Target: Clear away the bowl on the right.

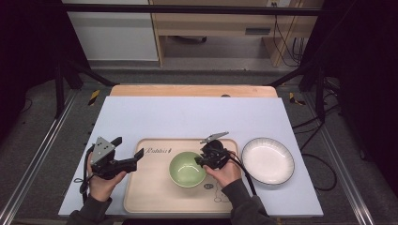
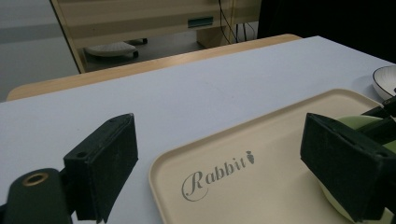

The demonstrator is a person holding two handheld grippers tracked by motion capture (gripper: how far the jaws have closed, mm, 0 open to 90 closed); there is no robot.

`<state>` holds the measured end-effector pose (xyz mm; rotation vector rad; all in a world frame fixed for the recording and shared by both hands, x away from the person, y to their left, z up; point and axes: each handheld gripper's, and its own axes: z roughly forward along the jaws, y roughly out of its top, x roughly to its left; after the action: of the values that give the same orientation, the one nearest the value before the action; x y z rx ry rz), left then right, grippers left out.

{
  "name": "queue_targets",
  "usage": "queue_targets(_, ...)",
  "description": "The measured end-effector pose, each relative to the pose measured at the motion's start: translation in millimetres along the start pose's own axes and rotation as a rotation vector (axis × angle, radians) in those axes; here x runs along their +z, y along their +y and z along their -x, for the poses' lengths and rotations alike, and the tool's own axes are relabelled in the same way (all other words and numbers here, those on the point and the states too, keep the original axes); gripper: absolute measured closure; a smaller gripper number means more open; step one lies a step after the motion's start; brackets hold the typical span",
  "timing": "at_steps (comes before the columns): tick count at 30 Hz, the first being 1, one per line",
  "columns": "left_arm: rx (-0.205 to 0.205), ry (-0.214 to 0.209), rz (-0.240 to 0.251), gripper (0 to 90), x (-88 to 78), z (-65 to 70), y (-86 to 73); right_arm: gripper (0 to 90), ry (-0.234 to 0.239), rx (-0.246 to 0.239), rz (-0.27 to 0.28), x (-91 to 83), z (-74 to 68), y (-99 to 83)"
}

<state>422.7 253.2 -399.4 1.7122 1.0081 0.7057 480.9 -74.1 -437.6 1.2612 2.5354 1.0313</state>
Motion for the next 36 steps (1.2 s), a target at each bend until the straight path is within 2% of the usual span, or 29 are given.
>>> queue_targets(2,-0.003,0.0,0.001,10.7,-0.1,-0.3,0.0,67.5,-0.001,-0.024,0.026,-4.9,1.1,-0.5)
queue_targets(3,-0.003,-0.001,0.002,10.7,-0.2,-0.2,0.1,64.8,-0.003,-0.011,0.034,-8.1,-0.1,0.0)
queue_targets(5,-0.005,-0.001,0.004,10.7,-0.2,0.0,0.2,60.0,0.001,-0.04,0.071,-13.8,1.6,-0.5)
queue_targets(10,-0.005,-0.001,0.004,10.7,-0.9,-0.7,0.5,50.9,-0.002,-0.026,0.128,-31.7,4.7,-1.5)
queue_targets(20,-0.01,-0.002,0.005,10.6,-1.3,-1.8,0.7,30.9,-0.018,-0.009,0.289,-68.0,15.2,-8.0)
queue_targets(25,-0.017,-0.004,0.007,10.5,-1.0,-2.2,0.5,22.4,-0.035,-0.026,0.359,-79.9,20.1,-12.8)
queue_targets(31,-0.027,0.0,0.007,10.4,-1.2,-5.1,0.0,15.9,-0.075,-0.047,0.43,-92.3,28.4,-19.2)
queue_targets(36,-0.034,0.005,0.004,10.3,-0.6,-7.6,-1.2,14.5,-0.109,-0.051,0.455,-99.8,35.1,-25.9)
